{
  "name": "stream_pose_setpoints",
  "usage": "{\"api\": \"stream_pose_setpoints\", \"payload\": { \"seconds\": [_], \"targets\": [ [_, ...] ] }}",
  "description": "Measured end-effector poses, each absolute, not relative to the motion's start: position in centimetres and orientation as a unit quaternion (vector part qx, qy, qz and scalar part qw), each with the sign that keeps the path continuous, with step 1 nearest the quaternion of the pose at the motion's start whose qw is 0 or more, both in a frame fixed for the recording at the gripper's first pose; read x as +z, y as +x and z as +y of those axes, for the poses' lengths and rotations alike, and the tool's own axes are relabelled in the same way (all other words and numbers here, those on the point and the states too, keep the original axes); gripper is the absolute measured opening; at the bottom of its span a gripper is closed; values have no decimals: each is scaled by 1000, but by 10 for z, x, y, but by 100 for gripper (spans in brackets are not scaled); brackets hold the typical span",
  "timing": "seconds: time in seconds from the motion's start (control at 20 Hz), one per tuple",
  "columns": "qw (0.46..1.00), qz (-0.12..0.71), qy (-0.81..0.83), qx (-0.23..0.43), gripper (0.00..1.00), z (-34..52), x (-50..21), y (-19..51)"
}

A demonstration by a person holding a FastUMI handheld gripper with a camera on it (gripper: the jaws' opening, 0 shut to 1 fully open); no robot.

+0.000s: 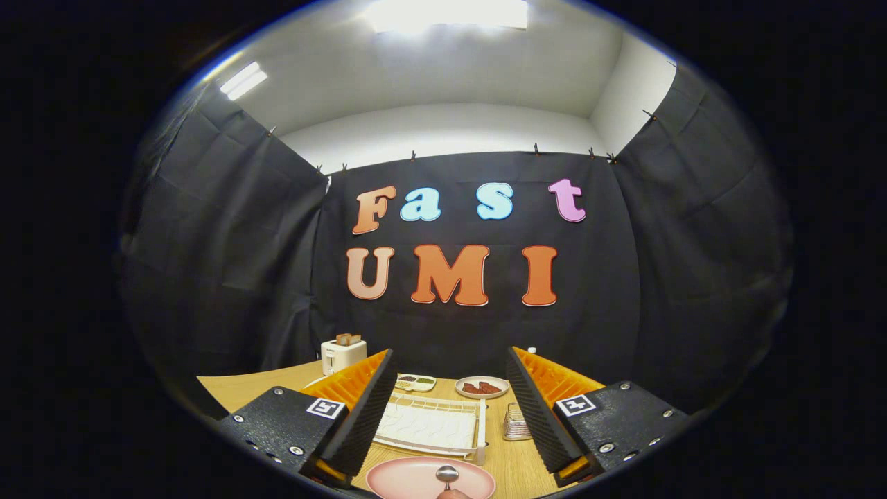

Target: Take the plate from the dish rack, then take the spoon from the basket and place it into the plate.

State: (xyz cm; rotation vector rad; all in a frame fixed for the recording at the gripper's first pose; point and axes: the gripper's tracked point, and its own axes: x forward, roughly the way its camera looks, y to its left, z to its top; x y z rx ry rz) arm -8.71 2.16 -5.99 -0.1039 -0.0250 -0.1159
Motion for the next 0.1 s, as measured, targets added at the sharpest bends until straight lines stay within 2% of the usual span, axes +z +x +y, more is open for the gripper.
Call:
{"api": "stream_pose_setpoints", "payload": {
  "seconds": [0.1],
  "targets": [
    [997, -13, -45, -54, 95, 23, -60, -83]
  ]
}}
